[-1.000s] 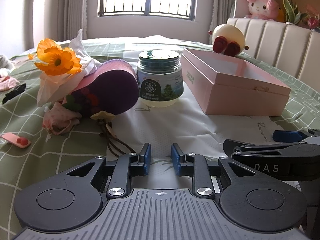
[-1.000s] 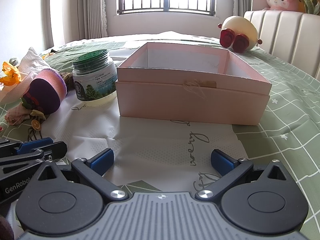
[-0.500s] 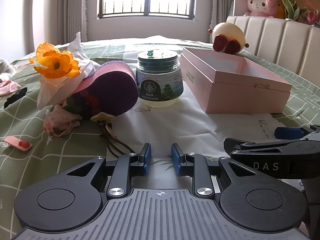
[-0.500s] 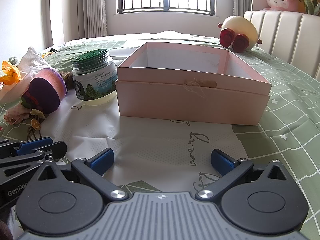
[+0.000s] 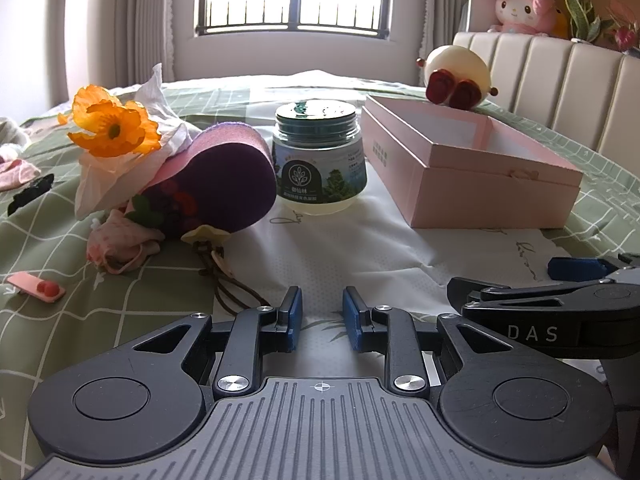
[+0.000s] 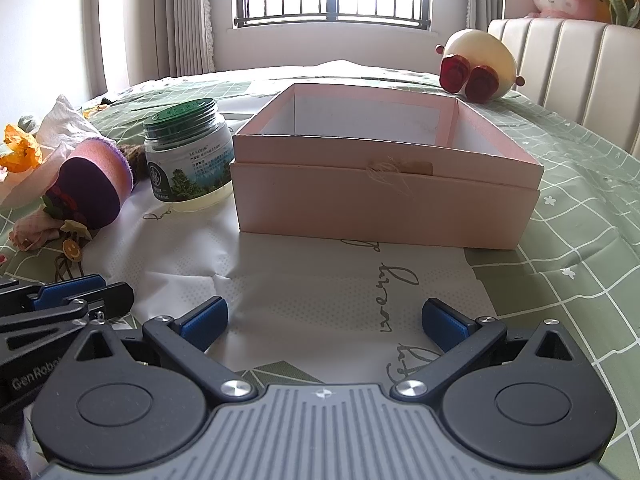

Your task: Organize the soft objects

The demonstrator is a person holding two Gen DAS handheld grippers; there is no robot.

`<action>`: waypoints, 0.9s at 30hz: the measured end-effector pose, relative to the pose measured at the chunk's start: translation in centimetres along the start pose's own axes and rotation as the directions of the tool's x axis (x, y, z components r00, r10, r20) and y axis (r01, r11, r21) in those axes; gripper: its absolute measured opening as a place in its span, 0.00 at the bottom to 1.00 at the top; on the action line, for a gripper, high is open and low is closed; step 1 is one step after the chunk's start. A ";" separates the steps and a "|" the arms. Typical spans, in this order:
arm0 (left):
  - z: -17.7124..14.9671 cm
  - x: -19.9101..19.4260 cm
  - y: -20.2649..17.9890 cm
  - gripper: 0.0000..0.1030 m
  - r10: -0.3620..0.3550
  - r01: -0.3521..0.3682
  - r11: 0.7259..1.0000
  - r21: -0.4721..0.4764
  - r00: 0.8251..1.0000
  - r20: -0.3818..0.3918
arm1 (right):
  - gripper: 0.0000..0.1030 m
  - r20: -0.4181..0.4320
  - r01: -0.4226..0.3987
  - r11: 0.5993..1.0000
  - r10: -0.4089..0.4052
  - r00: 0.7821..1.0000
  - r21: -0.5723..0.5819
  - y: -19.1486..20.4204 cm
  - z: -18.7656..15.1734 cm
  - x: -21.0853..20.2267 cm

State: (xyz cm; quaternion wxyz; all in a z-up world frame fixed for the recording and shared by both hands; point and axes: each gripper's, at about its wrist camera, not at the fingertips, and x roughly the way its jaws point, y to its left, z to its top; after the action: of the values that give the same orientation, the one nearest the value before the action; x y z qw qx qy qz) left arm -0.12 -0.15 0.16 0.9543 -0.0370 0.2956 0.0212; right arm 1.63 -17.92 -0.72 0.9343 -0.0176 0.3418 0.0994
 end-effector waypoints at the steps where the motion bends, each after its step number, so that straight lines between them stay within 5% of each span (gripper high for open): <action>1: 0.1 -0.1 0.3 0.27 -0.011 0.011 1.000 -0.021 1.000 -0.001 | 1.00 -0.014 -0.009 1.000 0.009 1.000 0.002 -0.1 0.2 0.0; 9: 1.5 -5.3 4.7 0.25 -0.142 0.143 0.981 -0.130 0.990 0.015 | 1.00 -0.242 -0.099 0.995 0.088 0.966 -0.030 -1.1 2.6 0.8; 12: 2.2 -9.6 8.3 0.25 -0.103 0.113 0.985 -0.132 0.992 0.080 | 1.00 -0.260 -0.093 0.994 0.075 0.963 -0.060 -0.7 2.5 0.7; 15: 2.3 -13.6 12.9 0.25 0.069 -0.047 0.985 -0.164 0.989 0.132 | 1.00 -0.245 -0.096 0.992 0.072 0.967 -0.086 -0.3 2.2 0.3; 18: 1.9 -15.0 17.2 0.25 0.209 -0.188 0.951 -0.244 0.976 0.064 | 1.00 -0.206 -0.084 0.994 0.067 0.976 -0.073 -0.3 2.0 -0.3; 23: 0.5 -14.1 22.5 0.25 0.119 -0.111 0.878 -0.465 0.993 -0.012 | 0.99 -0.129 -0.119 0.989 0.107 0.986 -0.092 1.2 1.2 -2.8; 27: 0.5 -12.5 21.5 0.25 0.076 -0.078 0.900 -0.429 0.997 -0.021 | 0.99 -0.079 -0.149 0.971 0.137 0.987 -0.185 3.0 0.6 -5.2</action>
State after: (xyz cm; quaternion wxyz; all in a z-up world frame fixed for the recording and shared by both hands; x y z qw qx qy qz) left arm -11.44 21.07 6.42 0.9206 -0.2346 0.2866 0.1235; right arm -2.51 -15.78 3.17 0.9071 -0.0852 0.3617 0.1979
